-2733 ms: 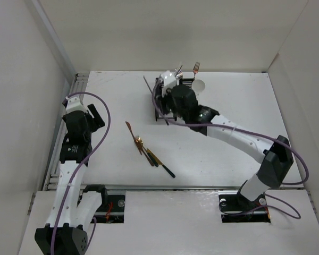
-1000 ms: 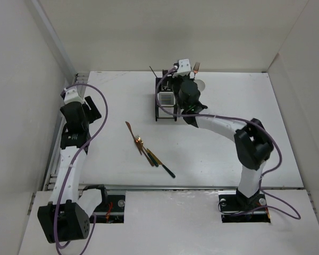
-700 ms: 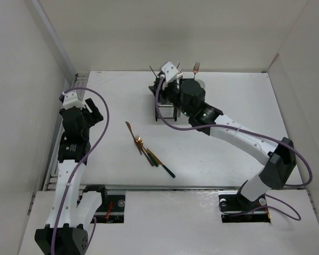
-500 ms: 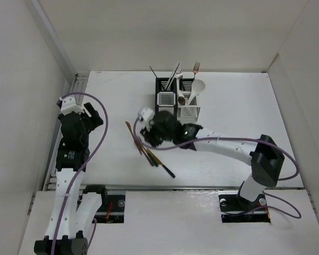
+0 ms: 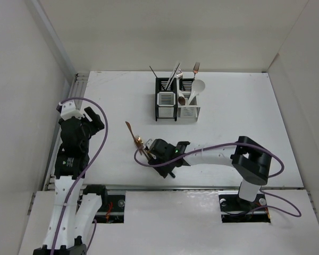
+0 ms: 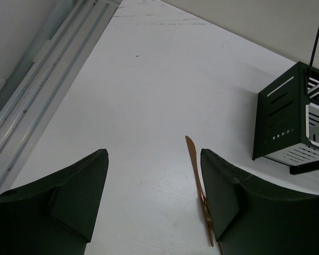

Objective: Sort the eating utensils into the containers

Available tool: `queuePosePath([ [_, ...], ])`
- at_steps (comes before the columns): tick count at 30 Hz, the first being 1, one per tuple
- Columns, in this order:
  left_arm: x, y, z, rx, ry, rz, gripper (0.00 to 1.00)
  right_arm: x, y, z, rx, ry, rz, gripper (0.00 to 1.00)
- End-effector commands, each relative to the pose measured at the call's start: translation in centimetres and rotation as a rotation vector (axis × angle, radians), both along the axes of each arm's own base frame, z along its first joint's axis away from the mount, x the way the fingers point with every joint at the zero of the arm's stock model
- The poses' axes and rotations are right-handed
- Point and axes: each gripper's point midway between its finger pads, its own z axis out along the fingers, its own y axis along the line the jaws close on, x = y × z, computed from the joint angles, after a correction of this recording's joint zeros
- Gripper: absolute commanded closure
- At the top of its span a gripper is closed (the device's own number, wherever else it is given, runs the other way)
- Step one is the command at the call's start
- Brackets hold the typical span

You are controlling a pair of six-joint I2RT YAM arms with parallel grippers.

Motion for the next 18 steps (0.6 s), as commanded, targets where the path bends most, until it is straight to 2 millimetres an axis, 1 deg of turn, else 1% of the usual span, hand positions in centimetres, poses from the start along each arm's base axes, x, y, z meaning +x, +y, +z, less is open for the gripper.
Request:
queuePosePath([
  [1, -0.1, 0.0, 0.2, -0.009, -0.016, 0.009, 0.33, -0.1, -0.3, -1.7, -0.051, 0.003, -0.038, 0.43],
  [2, -0.1, 0.0, 0.2, -0.009, -0.016, 0.009, 0.33, 0.2, -0.3, -2.5, -0.074, -0.003, -0.033, 0.46],
  [3, -0.1, 0.0, 0.2, -0.009, -0.016, 0.009, 0.33, 0.0, -0.7, -3.1, -0.098, 0.007, -0.032, 0.48],
  [4, -0.1, 0.0, 0.2, -0.009, -0.016, 0.009, 0.33, 0.1, -0.5, -3.2, -0.103, 0.005, -0.024, 0.51],
  [6, -0.1, 0.2, 0.2, -0.007, -0.016, 0.018, 0.33, 0.2, -0.9, -4.0, -0.13, 0.002, -0.016, 0.61],
  [8, -0.1, 0.2, 0.2, -0.007, -0.016, 0.018, 0.33, 0.3, -1.1, -4.3, -0.143, -0.004, -0.02, 0.79],
  [9, -0.3, 0.2, 0.5, -0.007, -0.025, 0.018, 0.33, 0.4, -1.1, -4.3, -0.146, -0.011, -0.023, 0.95],
  [10, -0.3, 0.3, 0.5, -0.005, -0.025, 0.027, 0.33, 0.4, -1.3, -4.4, -0.155, -0.008, -0.023, 1.0],
  [12, -0.4, 0.3, 0.3, -0.004, -0.016, 0.027, 0.33, 0.6, -2.2, -4.6, -0.188, -0.027, -0.035, 1.0],
  [13, -0.4, 0.3, 0.3, -0.004, -0.016, 0.027, 0.32, 0.8, -2.4, -3.9, -0.187, -0.04, -0.04, 1.0],
  [15, -0.4, 0.5, 0.3, -0.002, -0.016, 0.036, 0.32, 1.4, -3.3, -3.3, -0.214, -0.083, -0.059, 1.0],
  [16, -0.4, 0.5, 0.3, -0.002, -0.016, 0.036, 0.32, 1.6, -3.9, -2.4, -0.225, -0.101, -0.068, 1.0],
  [17, -0.3, 0.5, 0.0, 0.007, -0.004, 0.033, 0.32, 2.4, -4.0, -1.4, -0.23, -0.146, -0.076, 1.0],
  [18, -0.2, 0.5, 0.2, 0.007, -0.013, 0.033, 0.32, 2.8, -3.9, -0.3, -0.219, -0.174, -0.087, 1.0],
])
